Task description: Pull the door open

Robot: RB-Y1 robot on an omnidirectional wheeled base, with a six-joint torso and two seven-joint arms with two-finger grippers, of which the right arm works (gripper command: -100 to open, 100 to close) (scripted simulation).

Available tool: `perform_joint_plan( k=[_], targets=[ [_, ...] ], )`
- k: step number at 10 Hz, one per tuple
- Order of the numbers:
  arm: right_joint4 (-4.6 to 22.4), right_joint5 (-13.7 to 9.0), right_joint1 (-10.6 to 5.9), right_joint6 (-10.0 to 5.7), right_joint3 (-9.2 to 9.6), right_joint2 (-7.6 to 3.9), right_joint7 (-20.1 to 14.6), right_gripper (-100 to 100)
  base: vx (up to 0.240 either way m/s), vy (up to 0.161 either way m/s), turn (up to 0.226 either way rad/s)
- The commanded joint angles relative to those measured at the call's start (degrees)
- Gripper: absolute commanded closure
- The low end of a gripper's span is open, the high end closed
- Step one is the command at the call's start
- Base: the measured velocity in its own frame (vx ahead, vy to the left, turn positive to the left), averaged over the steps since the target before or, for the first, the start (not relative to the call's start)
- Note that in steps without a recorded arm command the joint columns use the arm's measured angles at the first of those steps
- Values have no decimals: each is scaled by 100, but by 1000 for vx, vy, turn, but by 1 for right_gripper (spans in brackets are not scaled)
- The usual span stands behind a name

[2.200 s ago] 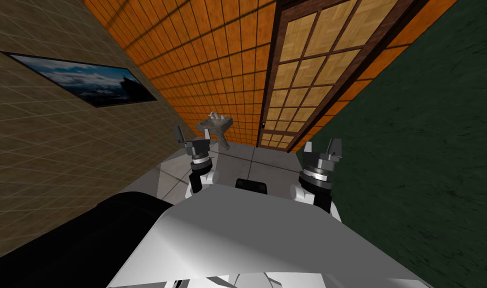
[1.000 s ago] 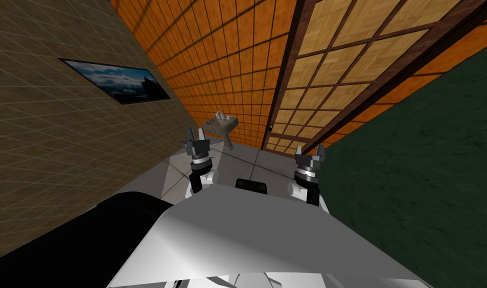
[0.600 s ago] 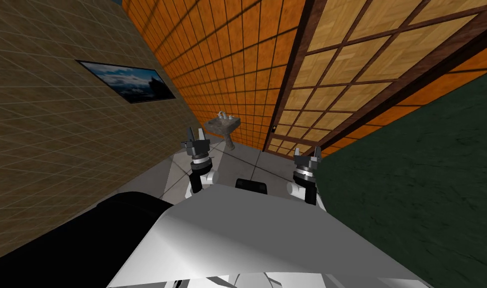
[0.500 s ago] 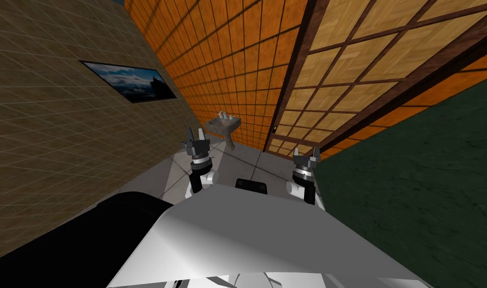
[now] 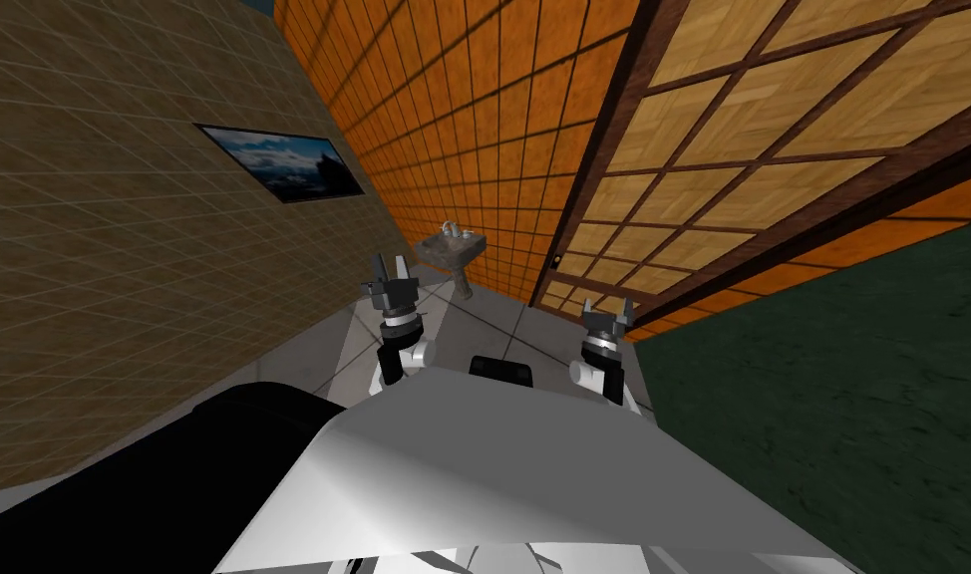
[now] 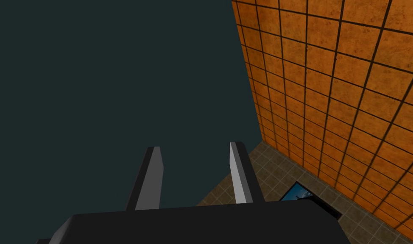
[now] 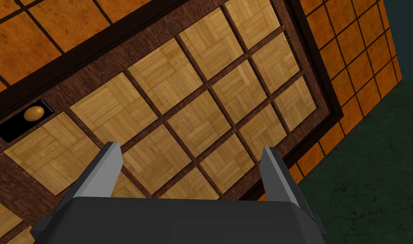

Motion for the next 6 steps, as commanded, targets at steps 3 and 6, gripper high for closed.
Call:
perform_joint_plan(
  k=[3, 6],
  targets=[
    [571, -256, -224, -122, -70, -100, -325, -100, 61, -27, 91],
    [1096, -545, -453, -253, -132, -189, -683, -100, 97, -31, 138]
  ],
)
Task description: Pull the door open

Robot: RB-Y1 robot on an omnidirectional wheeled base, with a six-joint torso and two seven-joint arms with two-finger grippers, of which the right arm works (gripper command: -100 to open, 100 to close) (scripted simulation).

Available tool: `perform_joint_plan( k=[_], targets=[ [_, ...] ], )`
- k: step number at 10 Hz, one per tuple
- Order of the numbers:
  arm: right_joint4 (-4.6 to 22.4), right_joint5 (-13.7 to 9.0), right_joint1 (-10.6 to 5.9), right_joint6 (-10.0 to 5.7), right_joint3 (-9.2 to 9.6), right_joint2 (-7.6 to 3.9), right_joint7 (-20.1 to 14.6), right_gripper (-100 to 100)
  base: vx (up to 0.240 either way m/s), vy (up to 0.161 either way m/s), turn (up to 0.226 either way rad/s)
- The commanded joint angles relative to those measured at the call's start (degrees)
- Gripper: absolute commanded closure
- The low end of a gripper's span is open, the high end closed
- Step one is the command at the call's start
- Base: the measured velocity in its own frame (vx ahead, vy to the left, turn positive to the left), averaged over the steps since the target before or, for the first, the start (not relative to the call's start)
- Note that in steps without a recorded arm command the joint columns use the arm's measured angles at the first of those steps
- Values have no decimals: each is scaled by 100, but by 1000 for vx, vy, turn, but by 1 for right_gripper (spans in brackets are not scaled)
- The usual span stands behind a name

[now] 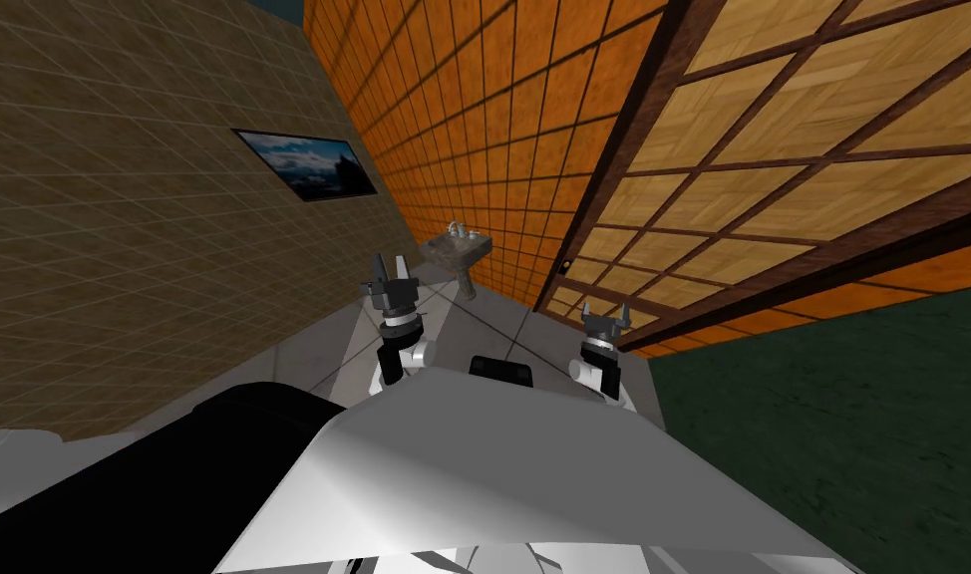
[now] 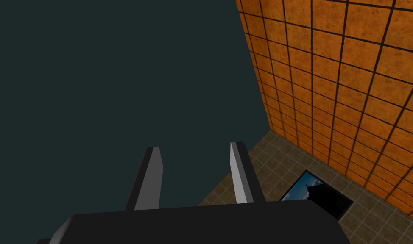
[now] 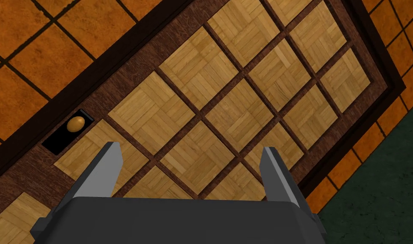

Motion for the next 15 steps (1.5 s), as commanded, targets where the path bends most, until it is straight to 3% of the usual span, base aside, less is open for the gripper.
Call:
perform_joint_plan(
  k=[1, 3, 4, 9, 12, 15],
  targets=[
    [176, -64, -57, -42, -16, -24, -96, -100, 66, -22, 46],
    [538, -261, -213, -131, -58, -80, -339, -100, 51, -22, 130],
    [570, -261, -213, -131, -58, -80, -339, -100, 53, -23, 43],
    [1529, -757, -605, -357, -164, -217, -953, -100, 82, -35, 132],
    [1765, -857, -684, -402, -185, -243, -1076, -100, 49, -28, 64],
    [2337, -1153, -918, -536, -248, -319, -1442, -100, 65, -30, 130]
  ],
)
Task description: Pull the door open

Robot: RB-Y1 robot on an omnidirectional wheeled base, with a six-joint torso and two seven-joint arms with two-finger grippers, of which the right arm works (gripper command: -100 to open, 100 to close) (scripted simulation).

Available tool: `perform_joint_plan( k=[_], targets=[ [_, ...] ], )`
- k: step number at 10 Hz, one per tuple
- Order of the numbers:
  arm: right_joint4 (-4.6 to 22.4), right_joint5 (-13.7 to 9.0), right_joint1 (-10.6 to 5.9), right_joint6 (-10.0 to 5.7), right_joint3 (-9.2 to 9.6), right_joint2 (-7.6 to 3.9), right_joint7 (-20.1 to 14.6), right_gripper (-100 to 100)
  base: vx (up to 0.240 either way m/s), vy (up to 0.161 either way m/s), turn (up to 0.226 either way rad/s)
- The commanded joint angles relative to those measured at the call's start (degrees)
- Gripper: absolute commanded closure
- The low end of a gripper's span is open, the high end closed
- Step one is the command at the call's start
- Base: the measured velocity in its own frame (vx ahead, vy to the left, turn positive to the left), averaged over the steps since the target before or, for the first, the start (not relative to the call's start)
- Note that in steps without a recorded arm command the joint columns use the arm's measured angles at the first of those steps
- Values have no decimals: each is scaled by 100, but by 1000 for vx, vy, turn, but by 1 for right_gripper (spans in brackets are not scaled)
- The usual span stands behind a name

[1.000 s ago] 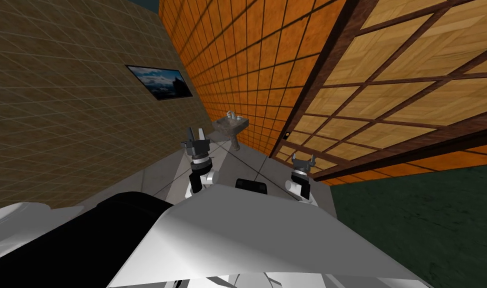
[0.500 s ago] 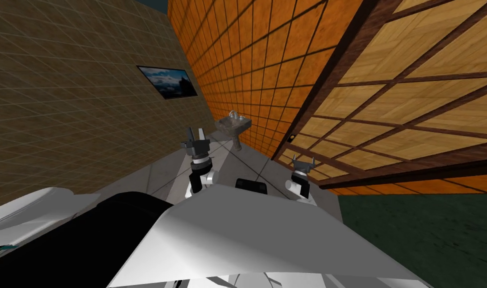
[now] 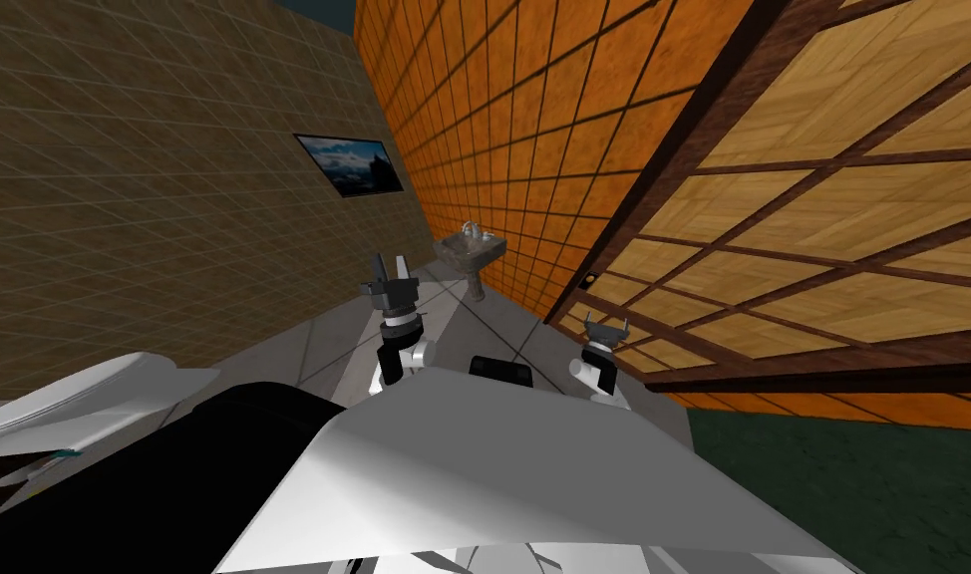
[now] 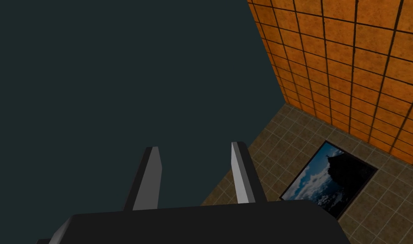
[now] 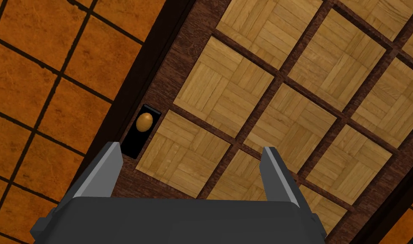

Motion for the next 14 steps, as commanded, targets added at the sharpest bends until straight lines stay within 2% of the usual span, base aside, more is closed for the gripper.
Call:
perform_joint_plan(
  k=[1, 5, 6, 14],
  targets=[
    [159, -64, -48, -38, -14, -25, -101, -100, 56, -41, 50],
    [877, -450, -353, -213, -96, -119, -578, -100, 72, -47, 133],
    [932, -450, -353, -213, -96, -119, -578, -100, 58, -37, 32],
    [2341, -1152, -908, -532, -246, -281, -1446, -100, 69, -51, 123]
  ],
)
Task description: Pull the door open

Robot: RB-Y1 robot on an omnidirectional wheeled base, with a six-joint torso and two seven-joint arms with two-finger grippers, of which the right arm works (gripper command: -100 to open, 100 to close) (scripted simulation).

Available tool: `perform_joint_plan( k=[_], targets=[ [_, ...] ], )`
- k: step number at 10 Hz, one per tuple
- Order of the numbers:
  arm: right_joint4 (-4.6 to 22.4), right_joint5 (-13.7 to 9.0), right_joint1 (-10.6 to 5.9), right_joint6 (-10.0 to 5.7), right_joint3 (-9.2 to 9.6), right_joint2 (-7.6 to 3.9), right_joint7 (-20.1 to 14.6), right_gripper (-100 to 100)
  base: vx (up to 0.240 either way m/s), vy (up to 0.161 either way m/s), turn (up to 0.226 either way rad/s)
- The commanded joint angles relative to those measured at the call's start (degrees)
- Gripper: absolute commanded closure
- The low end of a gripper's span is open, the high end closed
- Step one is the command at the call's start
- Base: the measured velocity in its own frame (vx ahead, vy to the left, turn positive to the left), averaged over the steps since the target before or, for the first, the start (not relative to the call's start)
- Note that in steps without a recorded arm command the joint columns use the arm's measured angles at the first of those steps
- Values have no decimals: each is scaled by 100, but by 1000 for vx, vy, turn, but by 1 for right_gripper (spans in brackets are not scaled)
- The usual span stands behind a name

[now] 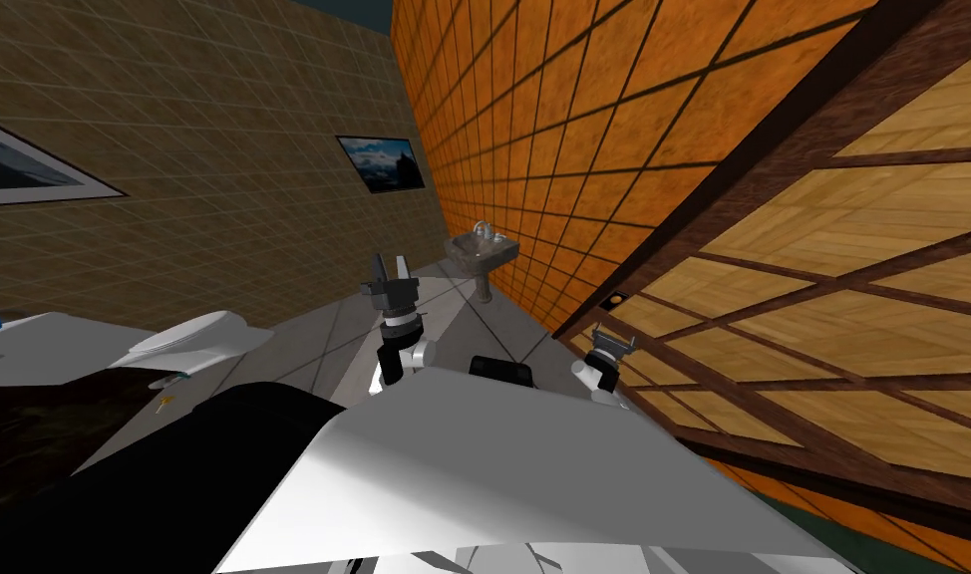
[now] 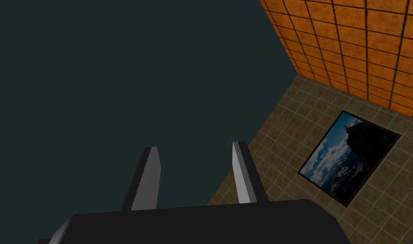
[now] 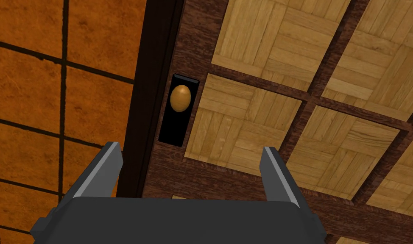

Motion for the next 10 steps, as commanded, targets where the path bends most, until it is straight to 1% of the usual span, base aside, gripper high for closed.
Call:
perform_joint_plan(
  k=[1, 2, 3, 4, 6, 7, 9, 10],
  targets=[
    [249, -135, -92, -60, -29, -17, -164, -100, 87, -54, 147],
    [400, -217, -156, -97, -46, -35, -265, -100, 80, -71, 110],
    [412, -217, -156, -97, -46, -35, -265, -100, 45, -46, 26],
    [554, -287, -212, -129, -61, -50, -352, -100, 36, -29, 48],
    [833, -428, -324, -193, -91, -81, -527, -100, 57, -41, 123],
    [837, -428, -324, -193, -91, -81, -527, -100, 41, -36, 25],
    [1114, -567, -433, -255, -121, -110, -698, -100, 43, -41, 83],
    [1114, -567, -433, -255, -121, -110, -698, -100, 32, -35, 33]
  ],
)
